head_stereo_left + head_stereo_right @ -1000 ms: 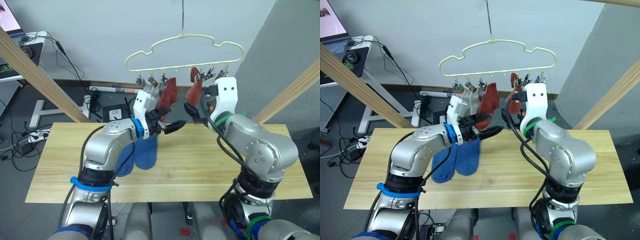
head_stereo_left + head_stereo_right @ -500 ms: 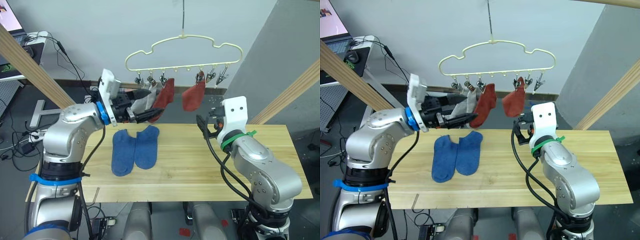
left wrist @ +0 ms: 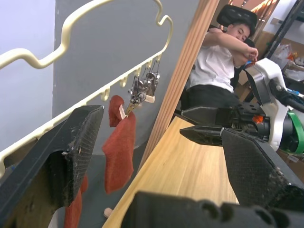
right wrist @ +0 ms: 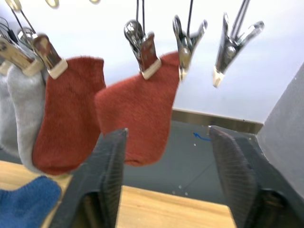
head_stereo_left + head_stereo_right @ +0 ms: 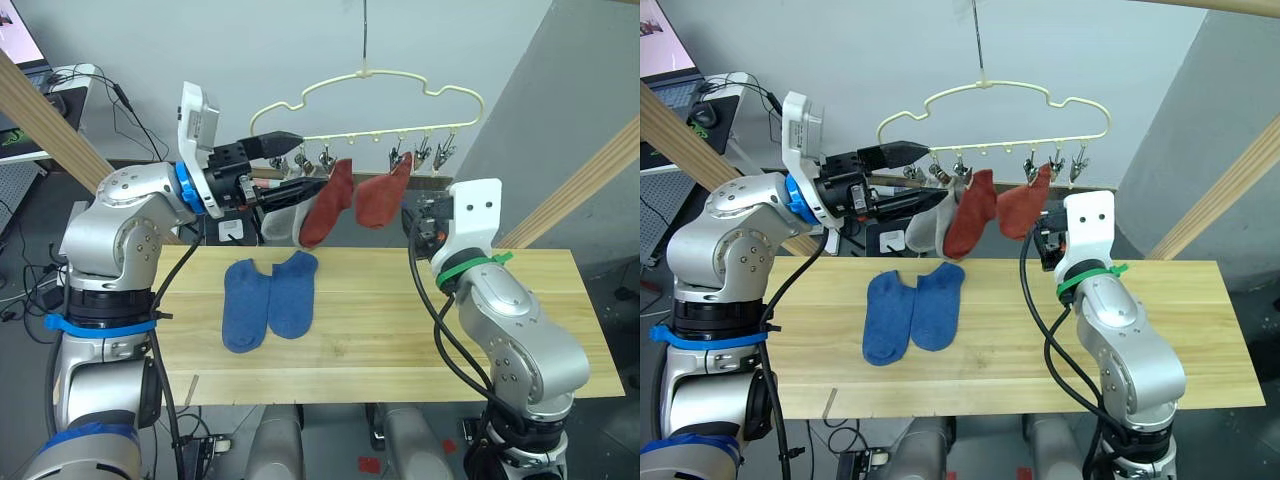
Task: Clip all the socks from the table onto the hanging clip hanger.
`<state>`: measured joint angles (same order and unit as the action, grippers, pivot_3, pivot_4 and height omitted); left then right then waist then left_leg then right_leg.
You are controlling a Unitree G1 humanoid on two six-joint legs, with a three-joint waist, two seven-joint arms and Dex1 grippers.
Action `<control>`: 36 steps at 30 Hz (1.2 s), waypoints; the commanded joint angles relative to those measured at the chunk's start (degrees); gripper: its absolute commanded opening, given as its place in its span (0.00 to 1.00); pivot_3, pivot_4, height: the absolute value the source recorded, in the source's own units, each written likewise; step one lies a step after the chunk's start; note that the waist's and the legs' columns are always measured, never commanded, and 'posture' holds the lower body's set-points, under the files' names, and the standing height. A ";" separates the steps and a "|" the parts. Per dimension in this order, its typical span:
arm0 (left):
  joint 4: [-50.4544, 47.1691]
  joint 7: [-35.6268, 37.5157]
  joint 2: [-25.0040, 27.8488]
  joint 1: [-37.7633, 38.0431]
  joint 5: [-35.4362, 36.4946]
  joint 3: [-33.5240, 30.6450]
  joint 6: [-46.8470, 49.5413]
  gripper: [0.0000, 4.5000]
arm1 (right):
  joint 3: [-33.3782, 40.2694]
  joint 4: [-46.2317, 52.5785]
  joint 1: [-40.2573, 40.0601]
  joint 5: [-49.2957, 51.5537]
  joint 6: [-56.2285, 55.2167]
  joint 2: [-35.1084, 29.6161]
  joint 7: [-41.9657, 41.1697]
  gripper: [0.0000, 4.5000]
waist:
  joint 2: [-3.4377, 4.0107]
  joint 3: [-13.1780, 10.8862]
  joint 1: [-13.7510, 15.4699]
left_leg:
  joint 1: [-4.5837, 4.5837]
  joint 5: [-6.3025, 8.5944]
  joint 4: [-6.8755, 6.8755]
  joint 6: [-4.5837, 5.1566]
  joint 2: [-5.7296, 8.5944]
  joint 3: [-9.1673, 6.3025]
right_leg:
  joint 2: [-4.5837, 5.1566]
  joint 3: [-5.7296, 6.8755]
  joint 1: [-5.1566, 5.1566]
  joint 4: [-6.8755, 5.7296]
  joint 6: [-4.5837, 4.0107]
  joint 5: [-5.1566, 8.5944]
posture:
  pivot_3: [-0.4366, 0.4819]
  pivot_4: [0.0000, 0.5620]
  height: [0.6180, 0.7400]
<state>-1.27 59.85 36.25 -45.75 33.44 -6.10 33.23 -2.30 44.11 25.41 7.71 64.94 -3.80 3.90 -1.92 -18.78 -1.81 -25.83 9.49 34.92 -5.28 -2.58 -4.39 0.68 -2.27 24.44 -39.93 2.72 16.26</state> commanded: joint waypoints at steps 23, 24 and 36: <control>1.08 7.96 3.41 1.71 -0.50 1.63 -3.34 1.00 | 1.31 -4.63 6.98 -2.25 -4.52 3.57 1.10 0.64 | -0.01 1.61 -0.06 | 0.04 -0.07 0.03 0.00 -0.01 -0.05 | -0.02 0.05 -0.01 -0.09 -0.13 -0.08 | 0.51 0.36 1.00; 1.05 7.99 3.48 1.59 -0.44 1.56 -3.18 1.00 | 1.23 -4.92 7.11 -2.32 -4.72 3.75 1.23 0.59 | -0.01 1.61 -0.06 | 0.06 -0.09 0.04 0.02 -0.01 -0.05 | -0.02 0.06 -0.02 -0.11 -0.15 -0.09 | 0.52 0.36 1.00; 0.50 7.92 4.14 2.20 -1.28 2.62 -2.94 1.00 | 2.86 -11.37 10.32 -2.36 -7.18 4.36 1.02 0.52 | -0.01 1.61 -0.03 | 0.07 -0.16 0.06 0.13 -0.02 -0.05 | -0.05 0.05 -0.03 -0.15 -0.22 -0.14 | 0.53 0.42 1.00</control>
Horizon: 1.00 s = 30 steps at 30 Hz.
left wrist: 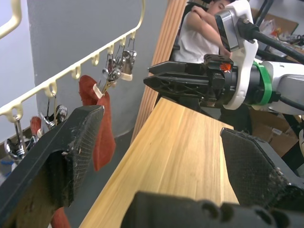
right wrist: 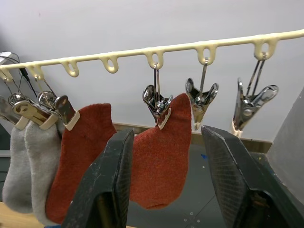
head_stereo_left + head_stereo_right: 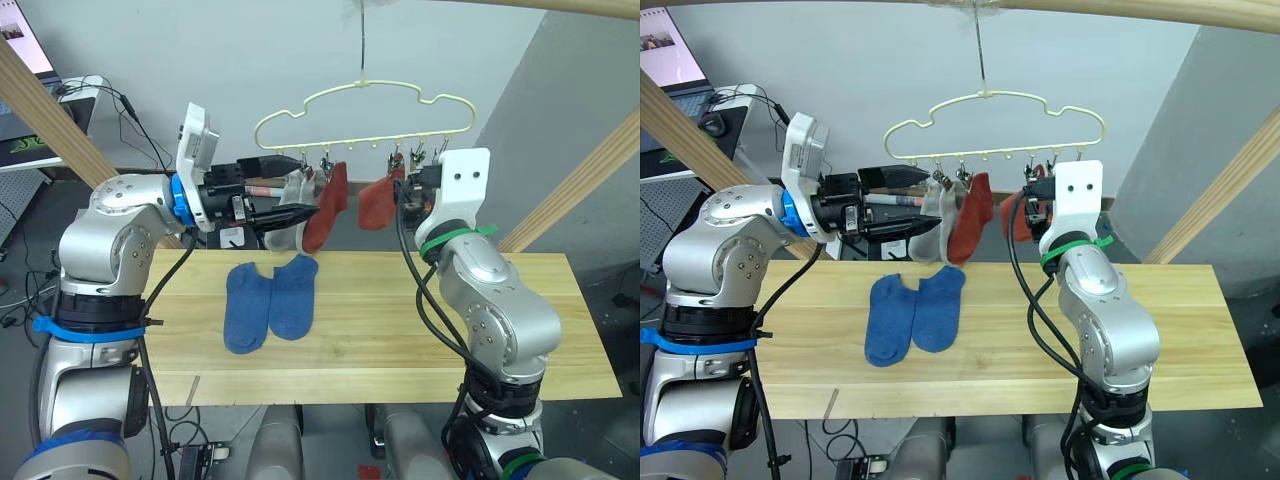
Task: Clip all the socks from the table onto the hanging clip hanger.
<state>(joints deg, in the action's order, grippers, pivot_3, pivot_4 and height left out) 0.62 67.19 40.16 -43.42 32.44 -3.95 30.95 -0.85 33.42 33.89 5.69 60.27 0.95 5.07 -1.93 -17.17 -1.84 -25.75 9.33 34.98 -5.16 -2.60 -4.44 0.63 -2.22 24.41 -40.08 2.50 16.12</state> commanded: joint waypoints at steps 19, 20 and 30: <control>-3.96 -2.17 0.81 0.30 0.78 -0.06 1.56 1.00 | 6.15 -9.61 3.94 2.05 -3.58 0.42 -0.94 0.52 | 0.01 -0.01 0.15 | 0.01 -0.01 0.00 0.03 -0.01 -0.01 | -0.02 0.00 -0.01 -0.03 0.00 0.00 | 0.57 0.46 1.00; -3.99 -2.31 0.84 0.24 0.83 -0.12 1.75 1.00 | 6.32 -10.15 4.09 2.11 -3.82 0.38 -1.05 0.52 | 0.01 -0.01 0.16 | 0.01 -0.01 0.00 0.03 -0.01 -0.01 | -0.02 0.00 -0.01 -0.03 0.00 0.00 | 0.57 0.46 1.00; -5.58 -3.79 1.37 0.93 1.41 -0.83 3.12 1.00 | 7.69 -16.69 6.24 2.39 -7.59 -2.05 -2.31 0.52 | 0.02 -0.02 0.17 | 0.02 -0.01 0.00 0.03 -0.01 -0.01 | -0.03 -0.01 -0.01 -0.03 0.00 0.00 | 0.60 0.47 1.00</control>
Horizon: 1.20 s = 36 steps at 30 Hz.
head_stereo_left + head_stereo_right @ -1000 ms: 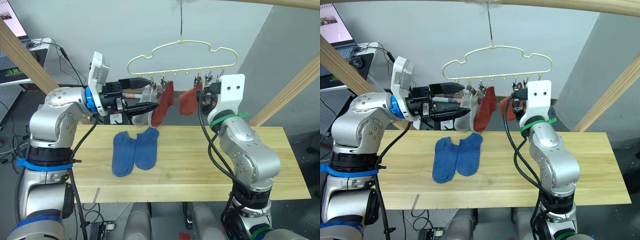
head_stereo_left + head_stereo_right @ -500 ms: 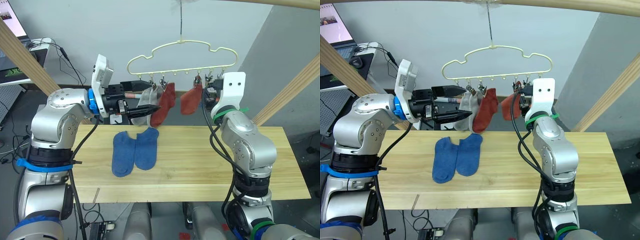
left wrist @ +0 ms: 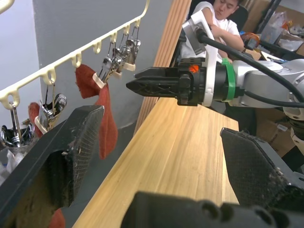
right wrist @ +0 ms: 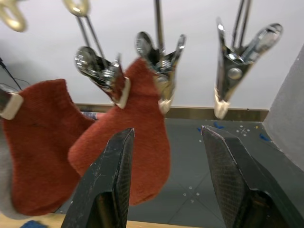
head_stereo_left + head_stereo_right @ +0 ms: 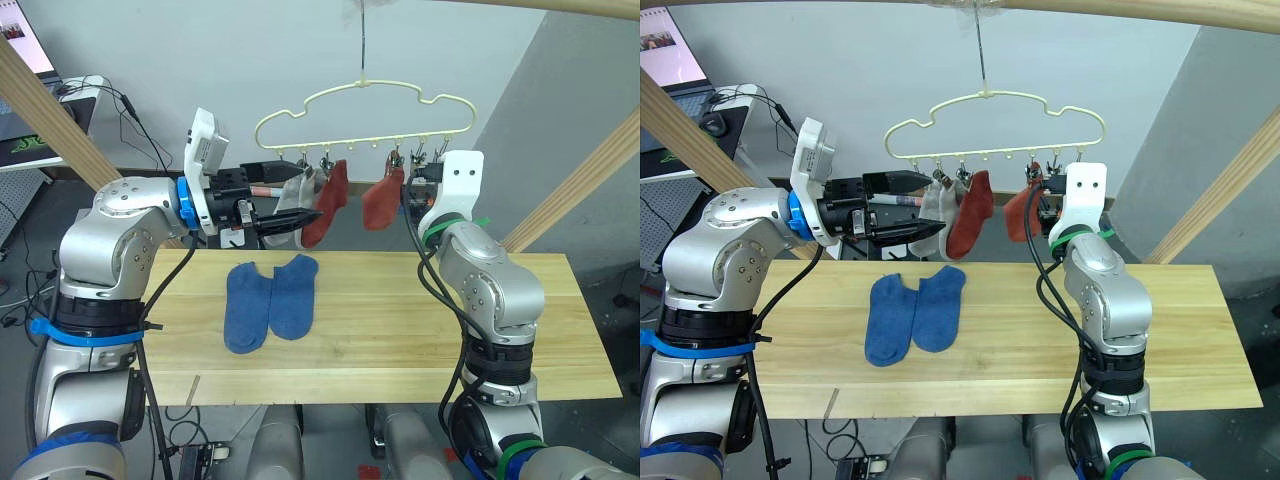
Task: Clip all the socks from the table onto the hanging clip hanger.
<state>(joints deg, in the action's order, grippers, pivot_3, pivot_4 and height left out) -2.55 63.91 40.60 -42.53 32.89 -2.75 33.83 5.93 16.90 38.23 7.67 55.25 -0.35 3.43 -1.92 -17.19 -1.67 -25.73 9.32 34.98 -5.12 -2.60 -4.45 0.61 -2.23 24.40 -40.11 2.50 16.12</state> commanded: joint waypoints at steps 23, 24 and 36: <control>-4.39 -2.94 1.06 0.65 1.99 -2.29 2.39 1.00 | 1.80 -14.62 11.54 1.17 -10.53 -1.63 -2.28 0.52 | 0.11 -0.14 0.15 | 0.00 0.01 -0.04 0.01 -0.01 0.00 | -0.02 -0.01 0.00 0.05 0.00 0.00 | 0.63 0.53 1.00; -4.40 -3.03 1.02 0.65 2.01 -2.31 2.41 1.00 | 1.73 -15.05 11.96 1.19 -10.77 -1.55 -2.32 0.52 | 0.11 -0.14 0.16 | 0.00 0.01 -0.05 0.01 -0.01 0.01 | -0.02 -0.02 0.01 0.05 0.00 0.00 | 0.63 0.53 1.00; -4.54 -3.98 0.71 0.78 1.93 -2.35 2.20 1.00 | 2.00 -17.91 14.46 1.19 -12.42 -2.22 -2.57 0.52 | 0.13 -0.18 0.22 | -0.01 0.01 -0.09 0.02 -0.02 0.00 | -0.04 -0.01 0.01 0.10 0.00 0.01 | 0.63 0.54 1.00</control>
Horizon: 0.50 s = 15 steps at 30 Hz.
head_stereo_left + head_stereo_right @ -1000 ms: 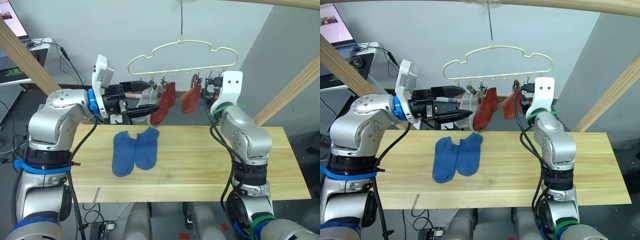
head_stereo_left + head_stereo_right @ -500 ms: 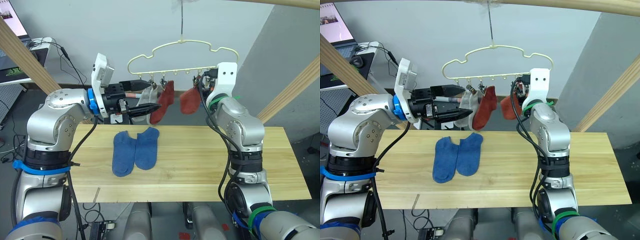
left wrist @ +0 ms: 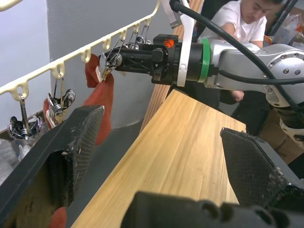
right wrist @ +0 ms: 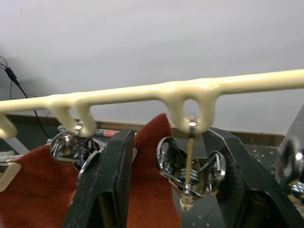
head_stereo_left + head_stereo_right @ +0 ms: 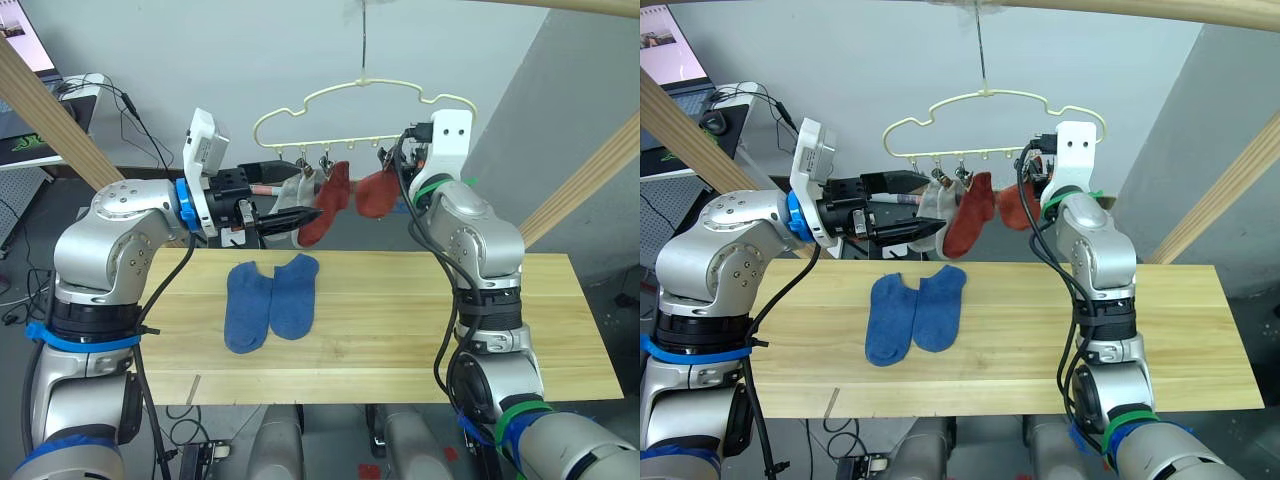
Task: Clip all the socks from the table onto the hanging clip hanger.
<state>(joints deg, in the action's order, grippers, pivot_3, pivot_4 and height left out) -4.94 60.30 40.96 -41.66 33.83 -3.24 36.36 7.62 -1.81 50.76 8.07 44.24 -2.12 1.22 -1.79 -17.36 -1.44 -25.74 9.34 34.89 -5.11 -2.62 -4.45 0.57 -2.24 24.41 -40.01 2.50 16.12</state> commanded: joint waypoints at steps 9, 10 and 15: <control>-3.11 -1.50 0.23 0.46 1.29 -2.01 -0.16 1.00 | -0.08 -0.66 2.95 0.87 -2.13 -0.17 -0.88 0.52 | 0.01 -0.01 0.03 | 0.00 0.00 -0.02 0.00 0.00 0.00 | 0.00 0.00 0.00 0.01 0.00 0.00 | 0.64 0.54 1.00; -3.22 -1.59 0.27 0.55 1.31 -2.06 -0.12 1.00 | -0.12 -0.90 3.17 0.91 -2.25 -0.13 -0.95 0.52 | 0.01 -0.02 0.04 | 0.00 0.00 -0.02 0.00 0.00 0.00 | 0.00 0.00 0.00 0.01 0.00 0.00 | 0.64 0.54 1.00; -3.58 -2.00 0.34 0.79 1.26 -2.17 0.02 1.00 | -0.26 -1.81 4.05 1.03 -2.72 0.07 -1.38 0.52 | 0.01 -0.02 0.08 | 0.00 0.00 -0.04 0.00 0.00 0.00 | 0.00 0.00 0.00 0.04 0.00 0.00 | 0.65 0.54 1.00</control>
<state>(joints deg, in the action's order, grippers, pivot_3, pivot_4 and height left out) -6.40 58.39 40.93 -40.80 33.86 -3.45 36.61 7.65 -4.79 53.20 8.16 42.92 -2.05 0.19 -1.78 -17.38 -1.36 -25.74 9.34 34.84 -5.11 -2.62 -4.44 0.57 -2.24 24.41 -39.97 2.50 16.12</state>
